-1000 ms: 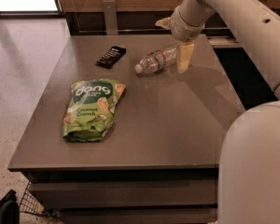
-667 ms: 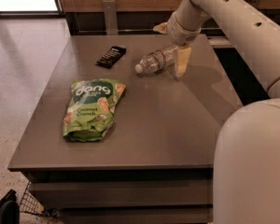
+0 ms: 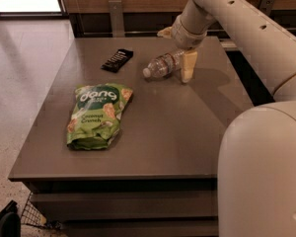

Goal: Place water bottle upright

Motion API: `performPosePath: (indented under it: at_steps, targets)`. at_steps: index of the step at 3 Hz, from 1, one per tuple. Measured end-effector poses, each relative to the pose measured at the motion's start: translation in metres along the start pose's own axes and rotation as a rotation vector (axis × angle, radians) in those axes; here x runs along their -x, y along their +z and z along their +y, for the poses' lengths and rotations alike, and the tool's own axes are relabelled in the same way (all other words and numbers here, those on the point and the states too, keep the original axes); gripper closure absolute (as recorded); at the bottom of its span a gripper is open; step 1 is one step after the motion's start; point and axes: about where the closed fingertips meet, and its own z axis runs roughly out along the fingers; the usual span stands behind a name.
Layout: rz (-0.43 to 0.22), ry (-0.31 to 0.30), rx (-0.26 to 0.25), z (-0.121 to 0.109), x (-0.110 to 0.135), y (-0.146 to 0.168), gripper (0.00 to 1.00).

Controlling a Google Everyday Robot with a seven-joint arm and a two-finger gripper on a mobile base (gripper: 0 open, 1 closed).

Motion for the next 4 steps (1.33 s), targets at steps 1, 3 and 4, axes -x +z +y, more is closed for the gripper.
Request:
performPosePath:
  at_steps: [1,3,4]
  targets:
    - [-0.003,-0.005,-0.009,-0.002,0.002,0.001,0.24]
    - [-0.007,-0.006,0.000,-0.001,0.003,0.007,0.70]
    - [-0.010,-0.007,0.004,-0.001,0.004,0.011,0.94]
